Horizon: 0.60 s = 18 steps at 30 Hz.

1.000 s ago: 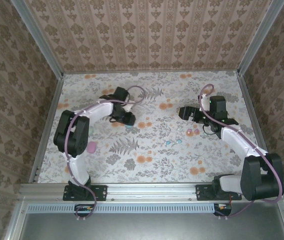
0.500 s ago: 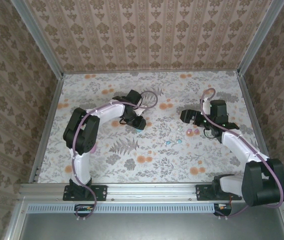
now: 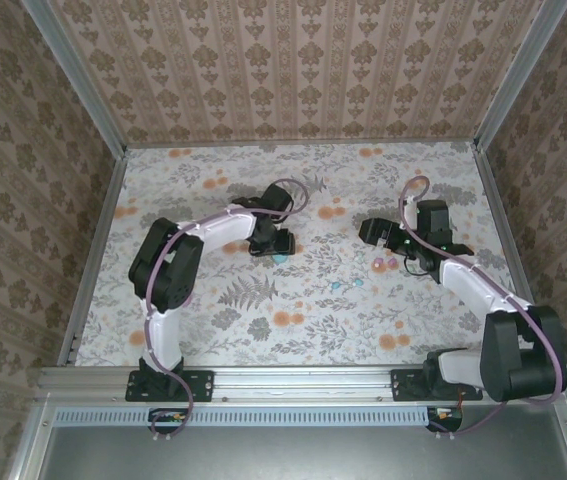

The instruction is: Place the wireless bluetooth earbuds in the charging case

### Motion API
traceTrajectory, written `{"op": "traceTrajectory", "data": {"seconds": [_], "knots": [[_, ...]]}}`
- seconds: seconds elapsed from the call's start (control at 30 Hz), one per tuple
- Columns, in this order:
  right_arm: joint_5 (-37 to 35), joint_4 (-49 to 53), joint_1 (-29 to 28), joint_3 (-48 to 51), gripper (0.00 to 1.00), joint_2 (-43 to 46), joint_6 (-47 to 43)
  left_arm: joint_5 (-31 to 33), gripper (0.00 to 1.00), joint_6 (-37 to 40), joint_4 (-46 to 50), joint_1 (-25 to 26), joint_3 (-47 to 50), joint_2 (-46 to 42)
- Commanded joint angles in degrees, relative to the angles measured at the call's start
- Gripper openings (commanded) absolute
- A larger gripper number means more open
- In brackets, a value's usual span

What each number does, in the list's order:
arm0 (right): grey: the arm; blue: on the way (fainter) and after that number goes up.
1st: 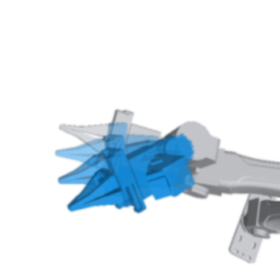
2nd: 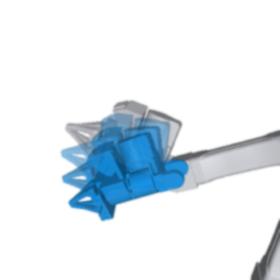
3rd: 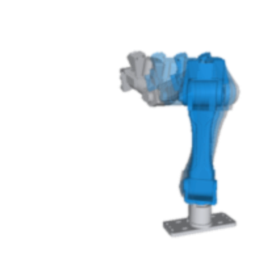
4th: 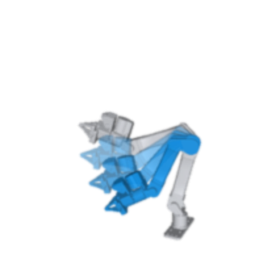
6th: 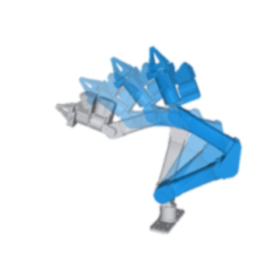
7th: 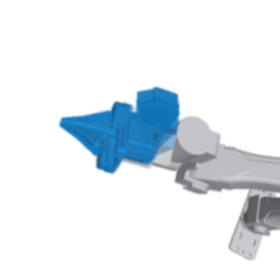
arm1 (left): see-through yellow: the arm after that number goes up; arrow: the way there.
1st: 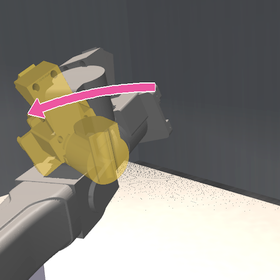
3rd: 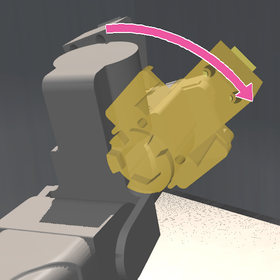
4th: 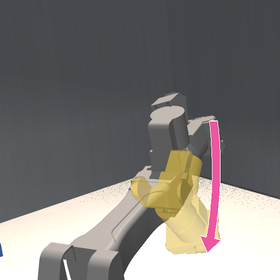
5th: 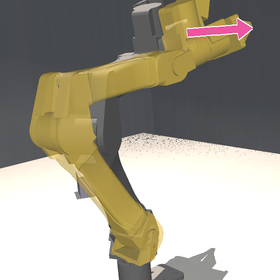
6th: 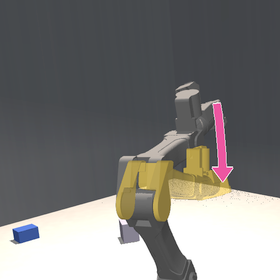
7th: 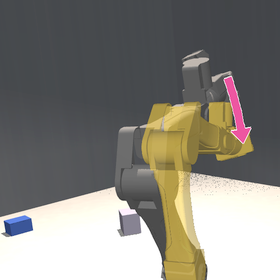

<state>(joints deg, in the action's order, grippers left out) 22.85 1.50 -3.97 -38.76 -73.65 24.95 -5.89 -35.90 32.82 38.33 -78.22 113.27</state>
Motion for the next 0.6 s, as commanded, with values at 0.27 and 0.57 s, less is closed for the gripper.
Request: {"op": "traceTrajectory", "data": {"seconds": [0.27,0.57], "knots": [[-3.4,2.6,-7.6,-4.9,1.00,-4.8,-0.1,-7.9,0.62,-15.0,-12.6,-0.1,7.2,-9.9],[-7.9,3.1,-13.7,-8.9,0.98,-9.1,-1.2,-11.3,0.62,-17.1,-18.7,-1.6,14.5,-17.1]]}}
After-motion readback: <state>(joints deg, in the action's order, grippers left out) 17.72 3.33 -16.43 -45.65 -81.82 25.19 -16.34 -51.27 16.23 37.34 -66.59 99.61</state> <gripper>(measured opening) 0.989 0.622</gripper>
